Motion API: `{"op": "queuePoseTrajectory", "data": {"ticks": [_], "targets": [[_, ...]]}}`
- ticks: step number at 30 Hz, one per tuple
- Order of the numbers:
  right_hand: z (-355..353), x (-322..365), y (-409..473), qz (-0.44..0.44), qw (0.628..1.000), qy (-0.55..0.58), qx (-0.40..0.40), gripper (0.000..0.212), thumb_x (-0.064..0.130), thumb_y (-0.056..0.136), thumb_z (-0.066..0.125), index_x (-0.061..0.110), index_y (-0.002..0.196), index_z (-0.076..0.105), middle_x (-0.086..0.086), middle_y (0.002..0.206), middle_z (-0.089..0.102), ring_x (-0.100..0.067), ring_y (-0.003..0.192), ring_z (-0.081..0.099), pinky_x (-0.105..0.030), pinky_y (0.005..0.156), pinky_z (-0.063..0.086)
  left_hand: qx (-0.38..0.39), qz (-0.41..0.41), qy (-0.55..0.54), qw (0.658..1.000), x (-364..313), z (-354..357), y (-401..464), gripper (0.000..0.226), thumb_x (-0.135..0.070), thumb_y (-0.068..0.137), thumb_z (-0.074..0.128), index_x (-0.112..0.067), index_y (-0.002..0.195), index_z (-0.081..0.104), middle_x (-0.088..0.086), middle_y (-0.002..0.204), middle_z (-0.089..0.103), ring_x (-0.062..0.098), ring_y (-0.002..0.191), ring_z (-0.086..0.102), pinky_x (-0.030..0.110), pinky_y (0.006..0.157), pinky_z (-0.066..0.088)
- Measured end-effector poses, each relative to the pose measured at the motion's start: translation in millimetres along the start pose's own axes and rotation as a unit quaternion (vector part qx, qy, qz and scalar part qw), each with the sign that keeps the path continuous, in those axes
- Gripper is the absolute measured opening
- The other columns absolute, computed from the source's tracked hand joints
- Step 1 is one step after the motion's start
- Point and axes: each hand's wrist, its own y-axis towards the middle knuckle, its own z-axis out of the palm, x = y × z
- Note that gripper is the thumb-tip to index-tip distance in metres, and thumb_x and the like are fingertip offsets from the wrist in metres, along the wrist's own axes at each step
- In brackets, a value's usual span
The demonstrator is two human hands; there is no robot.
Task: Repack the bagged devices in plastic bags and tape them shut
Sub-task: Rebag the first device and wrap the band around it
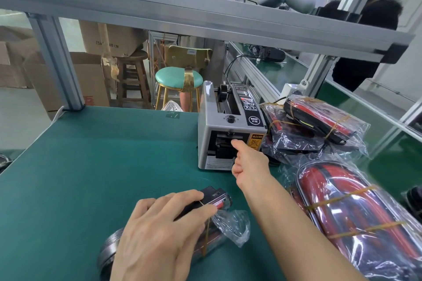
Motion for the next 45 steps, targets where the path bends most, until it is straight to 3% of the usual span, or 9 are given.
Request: {"op": "queuePoseTrajectory", "data": {"ticks": [6,9,12,13,20,26,31,37,45], "targets": [[-12,1,-4,-0.015,0.997,0.028,0.073,0.042,0.006,0.087,0.057,0.022,0.059,0.031,0.009,0.041,0.023,-0.005,0.034,0.015,-0.016,0.033,0.015,-0.006,-0.036,-0.062,0.997,-2,8,-6,0.031,-0.029,0.079,0.048,-0.032,0.086,0.077,-0.010,0.097,0.072,0.008,0.073,0.069,0.030,0.062,0.052],[-29,3,-10,-0.020,0.995,0.001,0.097,0.034,0.007,0.088,0.060,0.019,0.062,0.042,0.010,0.044,0.028,-0.004,0.037,0.022,-0.015,0.033,0.019,-0.006,-0.038,-0.068,0.997,-2,8,-6,0.030,-0.029,0.079,0.048,-0.033,0.087,0.077,-0.010,0.098,0.071,0.008,0.073,0.068,0.030,0.064,0.048],[-38,6,-13,-0.060,0.991,-0.094,0.071,0.004,0.013,0.084,0.071,0.013,0.086,0.068,0.008,0.051,0.036,-0.003,0.039,0.026,-0.015,0.034,0.023,-0.007,-0.036,-0.060,0.997,-2,8,-6,0.030,-0.028,0.078,0.048,-0.033,0.086,0.077,-0.010,0.097,0.071,0.007,0.073,0.068,0.031,0.061,0.052],[-37,6,-11,-0.062,0.990,-0.109,0.061,0.009,0.013,0.084,0.073,0.012,0.093,0.069,0.007,0.053,0.038,-0.003,0.040,0.026,-0.015,0.034,0.023,-0.008,-0.035,-0.060,0.998,-3,8,-7,0.030,-0.028,0.078,0.048,-0.033,0.086,0.077,-0.010,0.097,0.071,0.007,0.073,0.068,0.032,0.060,0.053],[-11,-2,-4,-0.059,0.997,-0.053,0.002,0.007,0.009,0.084,0.071,0.015,0.086,0.070,0.014,0.033,0.041,-0.004,0.029,0.019,-0.016,0.030,0.020,-0.021,-0.030,-0.055,0.998,-3,8,-5,0.032,-0.029,0.077,0.047,-0.033,0.084,0.077,-0.011,0.096,0.072,0.007,0.073,0.068,0.027,0.069,0.037],[1,-1,-5,-0.056,0.998,-0.007,-0.013,0.009,0.007,0.081,0.075,0.013,0.081,0.068,0.009,0.035,0.042,-0.004,0.028,0.019,-0.014,0.030,0.020,-0.030,-0.030,-0.050,0.998,-5,7,-4,0.032,-0.029,0.078,0.046,-0.033,0.083,0.077,-0.010,0.094,0.072,0.007,0.072,0.068,0.026,0.068,0.037],[1,-2,-4,-0.020,1.000,0.002,-0.022,0.028,-0.001,0.081,0.066,0.014,0.064,0.051,0.005,0.042,0.028,-0.006,0.032,0.015,-0.014,0.031,0.015,-0.029,-0.028,-0.048,0.998,-4,7,-4,0.032,-0.029,0.077,0.046,-0.034,0.083,0.077,-0.010,0.094,0.072,0.007,0.072,0.068,0.027,0.068,0.037],[1,-4,-1,-0.016,0.999,0.026,-0.013,0.011,0.004,0.082,0.074,0.011,0.076,0.067,0.006,0.040,0.034,-0.004,0.029,0.018,-0.013,0.030,0.018,-0.031,-0.028,-0.047,0.998,-5,7,-4,0.031,-0.028,0.075,0.047,-0.033,0.081,0.077,-0.010,0.093,0.072,0.008,0.072,0.069,0.028,0.067,0.036],[-3,-4,0,0.000,0.999,0.041,0.033,0.037,0.009,0.085,0.066,0.018,0.063,0.038,0.008,0.038,0.027,-0.006,0.031,0.016,-0.017,0.029,0.016,-0.029,-0.032,-0.050,0.998,-5,7,-4,0.032,-0.027,0.075,0.047,-0.033,0.083,0.078,-0.010,0.094,0.072,0.008,0.072,0.069,0.027,0.068,0.037]]}}
